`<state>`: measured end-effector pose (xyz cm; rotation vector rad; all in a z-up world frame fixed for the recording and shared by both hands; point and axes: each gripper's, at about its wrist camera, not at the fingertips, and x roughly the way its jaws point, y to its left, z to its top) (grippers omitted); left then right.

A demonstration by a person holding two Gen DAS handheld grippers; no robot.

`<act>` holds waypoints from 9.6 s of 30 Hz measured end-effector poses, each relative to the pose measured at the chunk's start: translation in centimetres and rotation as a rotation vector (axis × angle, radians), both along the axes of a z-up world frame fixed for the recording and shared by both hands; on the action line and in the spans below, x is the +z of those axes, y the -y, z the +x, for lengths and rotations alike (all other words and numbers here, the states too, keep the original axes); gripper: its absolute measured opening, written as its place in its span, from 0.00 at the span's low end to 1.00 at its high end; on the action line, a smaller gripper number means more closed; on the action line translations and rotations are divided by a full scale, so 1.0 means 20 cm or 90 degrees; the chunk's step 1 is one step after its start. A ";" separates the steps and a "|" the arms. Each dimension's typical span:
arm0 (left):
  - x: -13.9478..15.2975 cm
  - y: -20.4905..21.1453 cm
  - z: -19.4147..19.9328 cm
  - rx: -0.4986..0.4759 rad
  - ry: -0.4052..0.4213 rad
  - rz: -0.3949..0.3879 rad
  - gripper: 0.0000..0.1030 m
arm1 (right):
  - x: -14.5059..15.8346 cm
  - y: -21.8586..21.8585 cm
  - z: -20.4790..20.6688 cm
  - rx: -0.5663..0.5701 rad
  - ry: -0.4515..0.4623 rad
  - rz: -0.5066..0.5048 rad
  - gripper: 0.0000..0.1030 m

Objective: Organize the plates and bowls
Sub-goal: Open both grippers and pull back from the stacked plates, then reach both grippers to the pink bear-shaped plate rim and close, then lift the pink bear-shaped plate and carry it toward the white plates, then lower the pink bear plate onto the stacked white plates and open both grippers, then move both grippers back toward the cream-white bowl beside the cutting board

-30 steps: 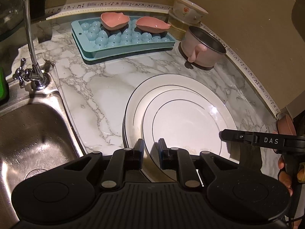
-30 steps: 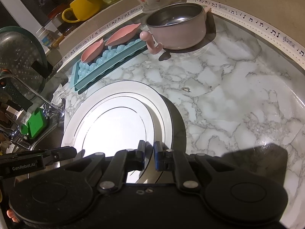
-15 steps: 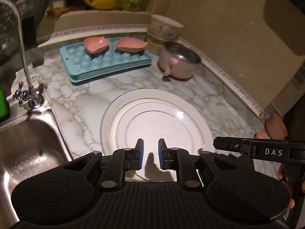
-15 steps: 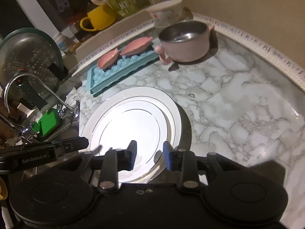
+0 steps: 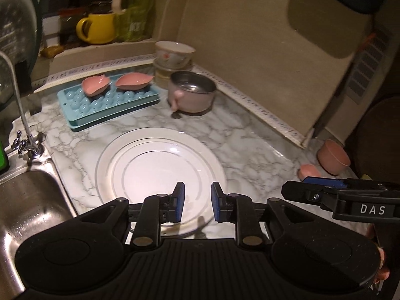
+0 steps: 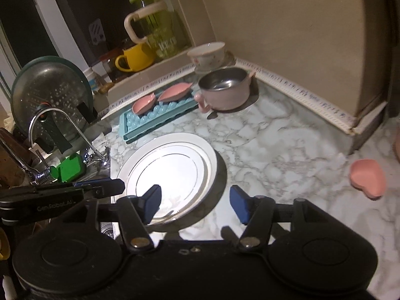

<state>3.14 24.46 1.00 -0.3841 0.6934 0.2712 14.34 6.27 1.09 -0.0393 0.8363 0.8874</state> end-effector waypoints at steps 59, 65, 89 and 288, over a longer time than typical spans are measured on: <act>-0.39 2.01 0.79 -0.526 -0.040 0.034 0.78 | -0.31 2.05 -0.33 -0.668 -0.001 -0.138 0.84; -0.47 2.05 0.87 -0.526 -0.071 0.028 0.78 | -0.38 2.07 -0.27 -0.678 -0.043 -0.117 0.75; -0.51 2.05 0.96 -0.517 -0.131 -0.021 0.12 | -0.45 2.10 -0.17 -0.692 -0.149 -0.062 0.09; 0.03 1.57 1.16 -0.391 -0.063 0.078 0.77 | 0.07 1.49 0.21 -0.518 0.012 -0.166 0.99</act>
